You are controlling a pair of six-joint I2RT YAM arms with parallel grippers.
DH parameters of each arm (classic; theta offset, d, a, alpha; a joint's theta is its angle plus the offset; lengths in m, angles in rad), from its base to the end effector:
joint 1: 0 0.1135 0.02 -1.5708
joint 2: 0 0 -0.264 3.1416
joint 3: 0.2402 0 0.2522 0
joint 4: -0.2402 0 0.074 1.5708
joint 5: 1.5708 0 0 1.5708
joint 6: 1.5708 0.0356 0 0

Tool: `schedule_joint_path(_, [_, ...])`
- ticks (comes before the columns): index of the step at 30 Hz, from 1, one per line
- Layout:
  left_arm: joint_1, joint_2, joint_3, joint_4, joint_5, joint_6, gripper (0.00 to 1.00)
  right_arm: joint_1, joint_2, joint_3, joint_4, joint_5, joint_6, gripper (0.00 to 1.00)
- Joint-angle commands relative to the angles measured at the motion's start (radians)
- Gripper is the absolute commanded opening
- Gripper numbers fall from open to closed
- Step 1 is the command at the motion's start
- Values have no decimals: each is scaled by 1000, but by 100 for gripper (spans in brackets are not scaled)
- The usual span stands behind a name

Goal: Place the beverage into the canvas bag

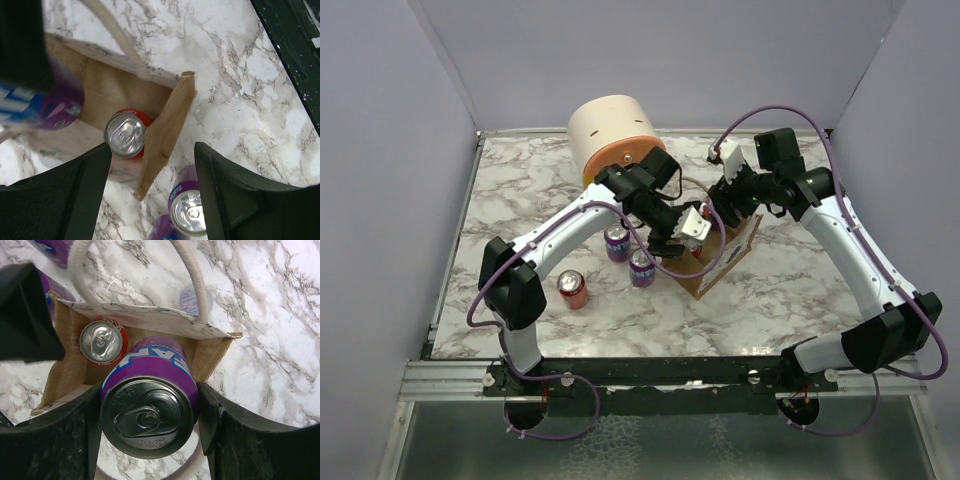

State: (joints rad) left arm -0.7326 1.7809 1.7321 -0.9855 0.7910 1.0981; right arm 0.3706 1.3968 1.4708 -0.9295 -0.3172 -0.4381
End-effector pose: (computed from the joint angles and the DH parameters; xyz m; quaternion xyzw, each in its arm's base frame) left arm 0.2606 -0.2685 0.3346 0.7677 0.4614 -0.3209 0.3080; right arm 0.2615 0.1135 0.3701 -0.4147 0.8286 0.1362 0.3505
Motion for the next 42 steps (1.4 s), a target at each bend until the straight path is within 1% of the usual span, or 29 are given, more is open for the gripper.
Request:
schedule_joint_path(1, [-63,45,32,-25,-31,42,70,-24,13,3,98,18,46,28])
schedule_joint_path(6, [-117,86,24,30,-36,-8,70,-46,28,-7,101,15,57,28])
schedule_joint_path(9, [-144,102,6,92,-61,-78,71,-50,25,-21,103,7,54,28])
schedule_joint_path(12, [-162,110,-1,158,-78,-179,71,-51,21,-38,105,-5,52,28])
schedule_joint_path(15, [-173,110,-13,253,-116,-342,71,-57,13,-53,106,-21,53,28])
schedule_joint_path(17, [-177,107,-25,292,-121,-420,71,-61,4,-59,106,-21,54,28])
schedule_joint_path(23, [-203,92,-91,383,-183,-653,70,-77,-28,-83,108,-16,60,28])
schedule_joint_path(26, [-208,77,-137,445,-232,-767,68,-94,-35,-93,113,-16,65,28])
schedule_joint_path(30, [-219,71,-177,498,-286,-847,60,-108,-36,-89,114,-19,67,28])
schedule_joint_path(34, [-230,75,-183,513,-285,-871,48,-117,-36,-89,113,-19,66,28])
schedule_joint_path(37, [-233,70,-184,495,-246,-838,36,-118,-44,-97,113,-18,58,28])
schedule_joint_path(40, [-234,69,-182,431,-169,-746,29,-119,-55,-108,112,-35,52,28])
schedule_joint_path(42, [-234,65,-182,389,-147,-694,24,-119,-60,-112,106,-48,43,28])
